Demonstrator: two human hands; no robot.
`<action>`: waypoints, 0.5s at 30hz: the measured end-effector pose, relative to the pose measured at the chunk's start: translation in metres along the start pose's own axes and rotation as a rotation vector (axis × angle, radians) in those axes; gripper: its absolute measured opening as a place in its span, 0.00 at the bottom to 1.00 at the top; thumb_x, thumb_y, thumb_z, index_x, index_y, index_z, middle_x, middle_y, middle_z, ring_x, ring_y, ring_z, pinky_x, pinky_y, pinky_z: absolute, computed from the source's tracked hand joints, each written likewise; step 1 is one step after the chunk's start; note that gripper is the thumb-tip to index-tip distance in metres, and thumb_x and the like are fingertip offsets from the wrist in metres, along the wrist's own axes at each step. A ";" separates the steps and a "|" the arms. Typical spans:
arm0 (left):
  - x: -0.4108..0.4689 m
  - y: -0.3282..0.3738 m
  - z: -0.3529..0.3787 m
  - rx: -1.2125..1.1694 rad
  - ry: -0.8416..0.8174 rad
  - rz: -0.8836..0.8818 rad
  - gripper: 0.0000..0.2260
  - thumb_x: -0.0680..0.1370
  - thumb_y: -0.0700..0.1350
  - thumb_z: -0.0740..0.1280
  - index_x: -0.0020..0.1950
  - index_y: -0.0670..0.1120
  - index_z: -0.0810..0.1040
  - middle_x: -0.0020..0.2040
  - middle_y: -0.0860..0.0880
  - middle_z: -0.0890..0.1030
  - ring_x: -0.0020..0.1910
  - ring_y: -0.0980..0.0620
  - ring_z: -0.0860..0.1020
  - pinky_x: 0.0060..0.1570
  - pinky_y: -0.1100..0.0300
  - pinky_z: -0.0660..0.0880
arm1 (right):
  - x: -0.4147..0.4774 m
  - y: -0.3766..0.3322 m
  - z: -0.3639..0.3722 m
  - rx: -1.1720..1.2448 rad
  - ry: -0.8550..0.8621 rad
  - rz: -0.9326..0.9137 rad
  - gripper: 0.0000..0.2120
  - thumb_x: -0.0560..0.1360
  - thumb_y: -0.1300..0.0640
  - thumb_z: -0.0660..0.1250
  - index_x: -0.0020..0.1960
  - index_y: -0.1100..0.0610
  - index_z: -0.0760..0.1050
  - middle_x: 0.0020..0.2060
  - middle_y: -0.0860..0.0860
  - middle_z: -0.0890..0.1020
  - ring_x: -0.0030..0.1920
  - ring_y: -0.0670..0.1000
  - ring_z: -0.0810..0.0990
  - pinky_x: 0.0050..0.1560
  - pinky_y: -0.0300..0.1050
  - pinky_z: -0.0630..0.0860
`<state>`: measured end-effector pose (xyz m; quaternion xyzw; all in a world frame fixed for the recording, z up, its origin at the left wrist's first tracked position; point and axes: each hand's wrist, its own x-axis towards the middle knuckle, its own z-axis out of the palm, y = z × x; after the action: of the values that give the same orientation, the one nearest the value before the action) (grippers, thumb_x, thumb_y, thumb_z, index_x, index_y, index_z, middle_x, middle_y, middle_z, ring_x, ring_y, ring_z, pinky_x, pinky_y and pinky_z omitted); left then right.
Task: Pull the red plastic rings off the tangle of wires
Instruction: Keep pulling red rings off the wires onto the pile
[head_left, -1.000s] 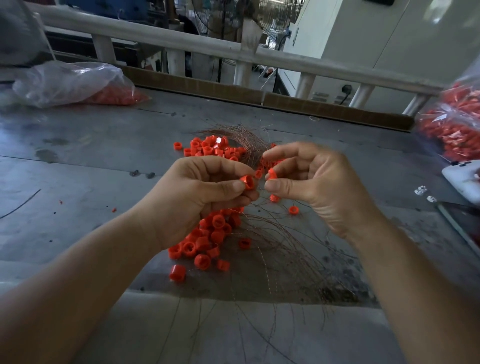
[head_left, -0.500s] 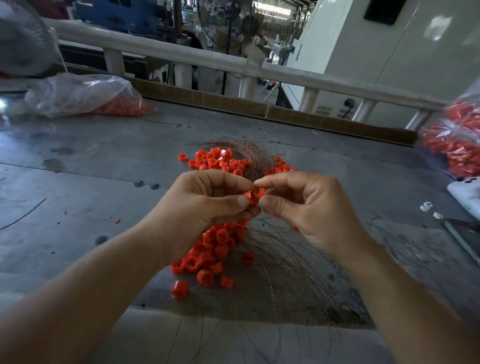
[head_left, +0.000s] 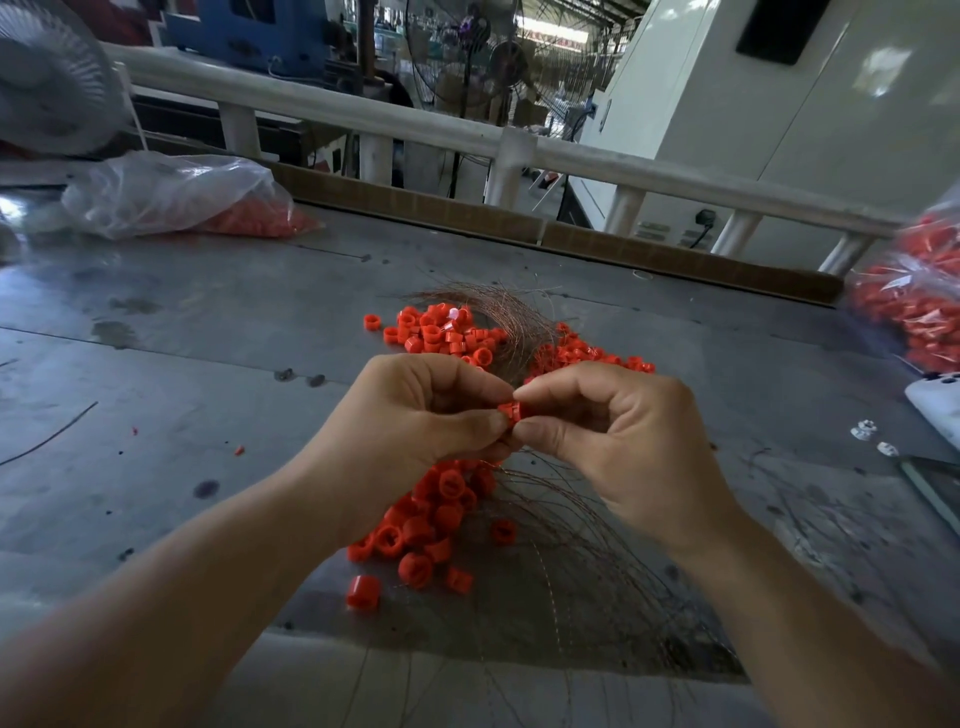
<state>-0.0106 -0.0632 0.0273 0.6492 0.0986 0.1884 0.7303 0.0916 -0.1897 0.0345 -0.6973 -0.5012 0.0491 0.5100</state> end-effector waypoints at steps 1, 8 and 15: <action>0.000 0.000 0.000 0.008 0.001 0.005 0.07 0.59 0.38 0.69 0.34 0.45 0.83 0.34 0.43 0.83 0.33 0.50 0.82 0.34 0.66 0.78 | 0.000 0.000 0.000 -0.002 0.003 -0.001 0.08 0.62 0.55 0.71 0.42 0.50 0.80 0.37 0.45 0.83 0.39 0.42 0.82 0.42 0.35 0.78; -0.001 0.000 0.002 0.053 0.021 0.025 0.09 0.59 0.39 0.69 0.38 0.43 0.81 0.34 0.43 0.83 0.33 0.51 0.82 0.34 0.67 0.77 | -0.002 0.000 0.000 -0.044 0.017 -0.038 0.08 0.63 0.55 0.70 0.42 0.51 0.80 0.36 0.43 0.82 0.38 0.40 0.82 0.40 0.31 0.77; -0.002 0.001 0.002 0.056 0.024 0.023 0.08 0.60 0.38 0.69 0.38 0.43 0.81 0.33 0.43 0.83 0.32 0.51 0.82 0.33 0.66 0.77 | -0.002 -0.001 0.000 -0.117 0.034 -0.097 0.08 0.63 0.58 0.73 0.42 0.55 0.82 0.36 0.40 0.81 0.38 0.40 0.81 0.39 0.30 0.76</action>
<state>-0.0118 -0.0662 0.0282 0.6681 0.1051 0.2018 0.7084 0.0896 -0.1909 0.0343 -0.7016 -0.5278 -0.0168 0.4785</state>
